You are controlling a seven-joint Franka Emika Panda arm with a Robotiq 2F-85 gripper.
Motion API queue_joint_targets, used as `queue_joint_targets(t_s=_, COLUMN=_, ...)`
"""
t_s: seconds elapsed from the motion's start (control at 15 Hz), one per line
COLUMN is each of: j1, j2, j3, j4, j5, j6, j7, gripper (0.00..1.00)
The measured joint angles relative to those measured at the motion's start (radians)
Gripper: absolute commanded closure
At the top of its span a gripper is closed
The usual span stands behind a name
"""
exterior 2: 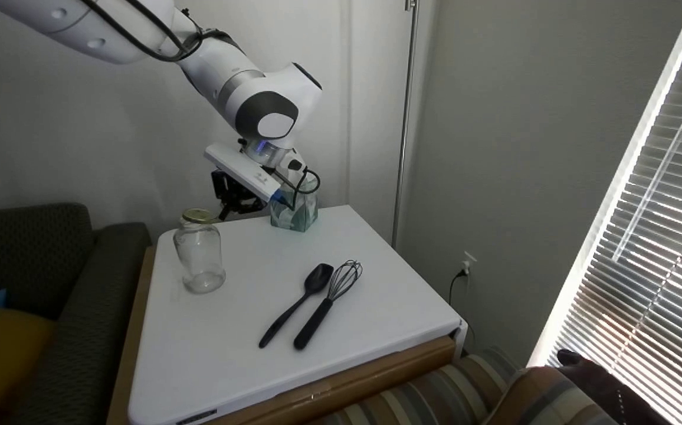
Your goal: Pick the black spoon then put it back on the table, then pick the bottle top and put it on the bottle
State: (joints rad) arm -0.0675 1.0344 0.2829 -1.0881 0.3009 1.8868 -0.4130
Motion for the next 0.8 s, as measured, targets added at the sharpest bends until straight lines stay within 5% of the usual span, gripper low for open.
queue_joint_targets(t_s=0.8, j1=0.009, j2=-0.005, j3=0.000, j4=0.000, j5=0.003, j6=-0.010, j7=0.000, gripper=1.00)
